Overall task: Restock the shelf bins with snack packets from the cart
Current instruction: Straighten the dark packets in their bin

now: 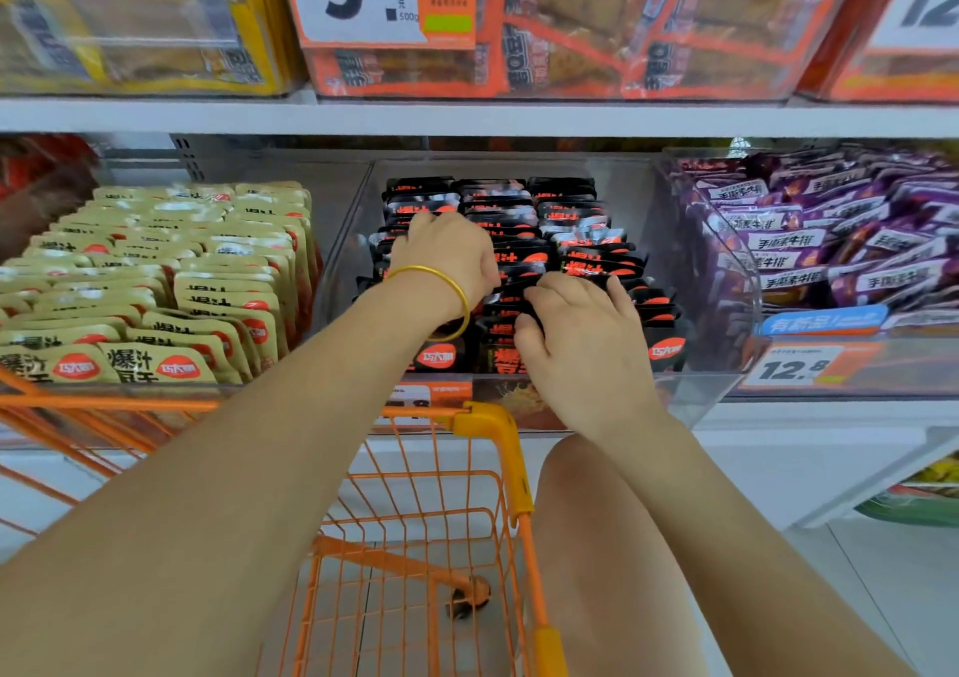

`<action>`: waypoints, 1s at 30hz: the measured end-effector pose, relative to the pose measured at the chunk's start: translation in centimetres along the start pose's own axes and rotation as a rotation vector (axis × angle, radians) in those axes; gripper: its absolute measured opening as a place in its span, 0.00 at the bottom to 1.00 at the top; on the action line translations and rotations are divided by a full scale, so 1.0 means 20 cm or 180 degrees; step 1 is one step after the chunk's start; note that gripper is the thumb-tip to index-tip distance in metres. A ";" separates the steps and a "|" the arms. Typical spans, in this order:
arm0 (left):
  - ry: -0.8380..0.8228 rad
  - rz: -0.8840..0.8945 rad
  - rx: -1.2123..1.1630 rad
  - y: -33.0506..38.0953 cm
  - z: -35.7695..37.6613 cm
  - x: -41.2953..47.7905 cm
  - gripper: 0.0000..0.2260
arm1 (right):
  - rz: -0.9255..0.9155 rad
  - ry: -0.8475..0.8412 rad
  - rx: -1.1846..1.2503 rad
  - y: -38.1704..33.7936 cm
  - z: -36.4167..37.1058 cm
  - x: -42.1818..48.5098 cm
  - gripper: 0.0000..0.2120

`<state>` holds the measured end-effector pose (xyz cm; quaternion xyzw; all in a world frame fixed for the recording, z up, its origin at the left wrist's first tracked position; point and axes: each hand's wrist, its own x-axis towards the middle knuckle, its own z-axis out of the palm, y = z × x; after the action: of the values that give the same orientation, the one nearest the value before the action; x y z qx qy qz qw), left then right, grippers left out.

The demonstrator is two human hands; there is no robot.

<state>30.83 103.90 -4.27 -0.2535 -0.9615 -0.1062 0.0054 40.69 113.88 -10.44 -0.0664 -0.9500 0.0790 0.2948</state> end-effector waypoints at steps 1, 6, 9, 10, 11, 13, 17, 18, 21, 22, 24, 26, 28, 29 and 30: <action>-0.0017 0.0017 -0.0001 0.00 0.00 0.00 0.06 | -0.0021 0.0015 -0.0007 0.00 0.00 0.00 0.23; 0.0131 0.0211 0.0212 0.01 0.02 0.03 0.05 | -0.0120 0.0061 0.0002 -0.01 -0.01 0.00 0.22; 0.0160 0.0265 0.0239 0.01 0.03 0.04 0.09 | -0.0136 0.0062 0.0035 -0.01 0.01 0.00 0.22; 0.0176 0.0285 0.0213 0.02 0.04 0.04 0.09 | -0.0133 0.0057 0.0036 -0.02 0.01 0.00 0.22; 0.0196 0.0287 0.0197 0.02 0.04 0.03 0.08 | -0.0137 0.0044 0.0026 -0.03 0.01 0.00 0.22; 0.0263 0.0250 0.0150 0.02 0.06 0.03 0.06 | -0.0147 -0.0022 0.0008 -0.04 0.00 0.00 0.23; 0.0716 0.0492 -0.0117 0.02 0.09 0.01 0.06 | 0.0060 -0.0213 0.0139 0.01 -0.05 0.03 0.21; 0.0723 0.0614 -0.0125 0.03 0.10 -0.01 0.11 | 0.0193 -0.0122 0.0139 0.05 -0.07 0.05 0.21; 0.0084 0.0739 0.0310 0.09 0.14 -0.06 0.21 | 0.0552 -0.0260 -0.0176 0.18 -0.11 0.13 0.22; -0.0185 0.0672 0.0404 0.10 0.16 -0.07 0.23 | 0.0643 -0.0553 -0.0258 0.21 -0.11 0.15 0.23; -0.0529 0.0537 0.0398 0.10 0.17 -0.08 0.24 | 0.0752 -0.1035 -0.0270 0.25 -0.10 0.15 0.23; -0.0599 0.0522 0.0389 0.10 0.16 -0.08 0.25 | 0.0707 -0.1045 -0.0253 0.26 -0.11 0.14 0.22; -0.0638 0.0545 0.0392 0.10 0.15 -0.09 0.25 | 0.0718 -0.0963 -0.0169 0.26 -0.12 0.13 0.20; -0.0651 0.0547 0.0396 0.10 0.14 -0.09 0.24 | 0.0735 -0.0979 -0.0145 0.26 -0.12 0.14 0.20; -0.0660 0.0535 0.0401 0.11 0.14 -0.09 0.24 | 0.0714 -0.1006 -0.0131 0.25 -0.12 0.14 0.20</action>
<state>33.63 105.36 -6.70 -0.3419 -0.9370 -0.0181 -0.0691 40.20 119.53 -7.92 -0.1647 -0.9725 0.1013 0.1298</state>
